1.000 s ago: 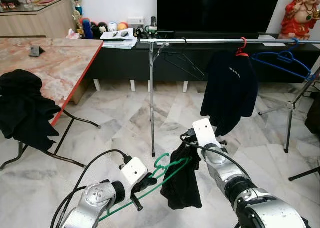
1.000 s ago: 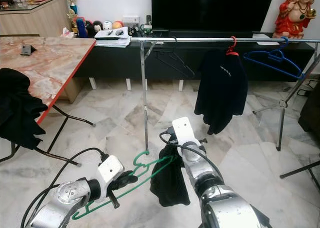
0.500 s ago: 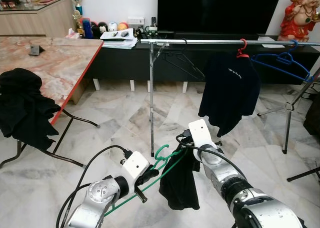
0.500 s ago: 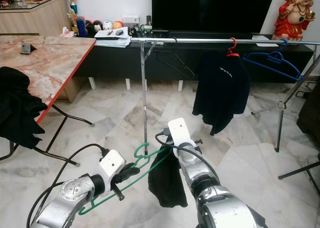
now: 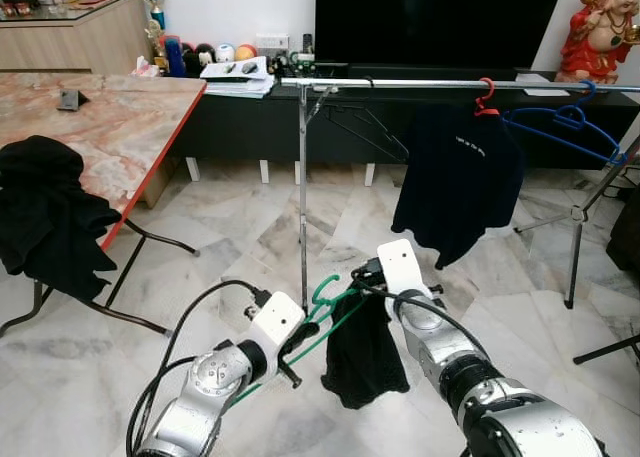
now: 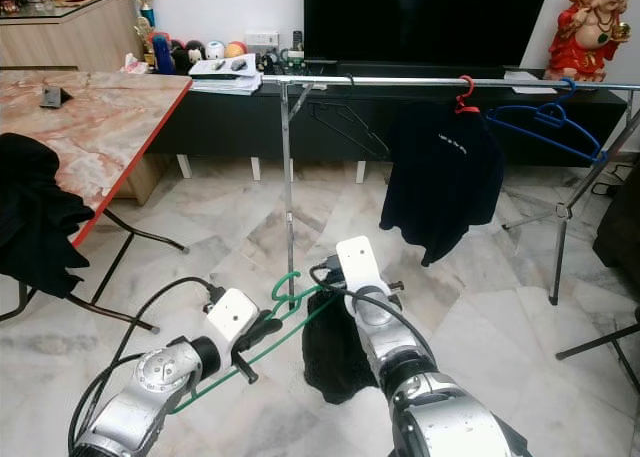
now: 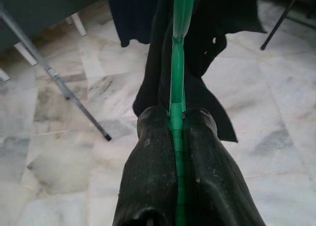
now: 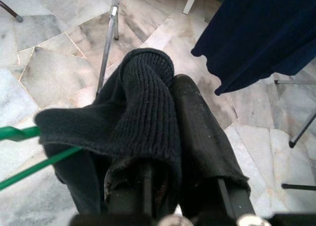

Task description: Hang hanger

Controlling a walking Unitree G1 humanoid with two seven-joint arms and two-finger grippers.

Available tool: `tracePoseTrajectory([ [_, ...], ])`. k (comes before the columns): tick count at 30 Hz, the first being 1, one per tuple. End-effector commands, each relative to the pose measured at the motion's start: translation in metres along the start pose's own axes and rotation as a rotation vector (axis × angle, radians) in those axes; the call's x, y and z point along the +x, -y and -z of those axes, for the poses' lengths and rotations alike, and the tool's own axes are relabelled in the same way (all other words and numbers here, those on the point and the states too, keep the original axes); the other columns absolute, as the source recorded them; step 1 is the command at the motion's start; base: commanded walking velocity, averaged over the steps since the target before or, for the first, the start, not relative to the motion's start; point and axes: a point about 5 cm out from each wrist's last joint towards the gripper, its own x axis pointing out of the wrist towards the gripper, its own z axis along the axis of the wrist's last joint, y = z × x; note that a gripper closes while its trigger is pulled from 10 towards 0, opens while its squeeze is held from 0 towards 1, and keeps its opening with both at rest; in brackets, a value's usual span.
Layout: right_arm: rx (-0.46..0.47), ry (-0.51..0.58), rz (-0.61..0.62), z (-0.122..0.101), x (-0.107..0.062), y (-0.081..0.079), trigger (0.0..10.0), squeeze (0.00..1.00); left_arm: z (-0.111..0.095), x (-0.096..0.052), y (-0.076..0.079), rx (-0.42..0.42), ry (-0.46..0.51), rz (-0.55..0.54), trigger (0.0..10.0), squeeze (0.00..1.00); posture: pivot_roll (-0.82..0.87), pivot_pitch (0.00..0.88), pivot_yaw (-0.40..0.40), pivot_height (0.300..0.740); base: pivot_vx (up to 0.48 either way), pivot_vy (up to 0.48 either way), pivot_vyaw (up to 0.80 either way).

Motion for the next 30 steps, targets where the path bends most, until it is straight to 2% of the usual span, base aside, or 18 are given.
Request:
tracePoseTrajectory([
  [1, 0.015, 0.033, 0.029, -0.013, 0.002, 0.005, 10.0, 0.0, -0.002, -0.001, -0.009, 0.017, 0.002, -0.048, 10.0, 0.0, 0.08, 0.0, -0.059, 0.74, 0.0, 0.0, 0.0],
  [7, 0.025, 0.034, 0.071, -0.013, 0.002, 0.01, 10.0, 0.0, 0.0, 0.0, -0.011, 0.028, -0.007, -0.058, 10.0, 0.0, 0.09, 0.0, -0.061, 0.74, 0.0, 0.0, 0.0],
  [15, -0.015, 0.038, 0.141, -0.014, 0.002, 0.017, 10.0, 0.0, -0.001, 0.001, -0.011, 0.034, 0.004, -0.075, 10.0, 0.0, 0.09, 0.0, -0.062, 0.74, 0.0, 0.0, 0.0],
  [19, -0.004, 0.034, 0.13, -0.013, 0.002, 0.016, 10.0, 0.0, -0.002, 0.001, -0.009, 0.029, 0.016, -0.056, 10.0, 0.0, 0.09, 0.0, -0.061, 0.74, 0.0, 0.0, 0.0],
  [25, -0.011, 0.039, 0.102, -0.014, 0.002, 0.012, 10.0, 0.0, -0.005, 0.002, 0.001, 0.004, 0.044, 0.022, 10.0, 0.0, 0.09, 0.0, -0.061, 0.74, 0.0, 0.0, 0.0],
  [27, -0.016, 0.042, 0.06, -0.015, 0.002, 0.005, 10.0, 0.0, -0.009, 0.001, 0.01, -0.041, 0.077, 0.102, 10.0, 0.0, 0.09, 0.0, -0.06, 0.74, 0.0, 0.0, 0.0],
  [30, -0.021, 0.038, 0.039, -0.015, 0.002, 0.001, 10.0, 0.0, -0.013, 0.0, 0.017, -0.075, 0.101, 0.158, 10.0, 0.0, 0.09, 0.0, -0.06, 0.74, 0.0, 0.0, 0.0],
])
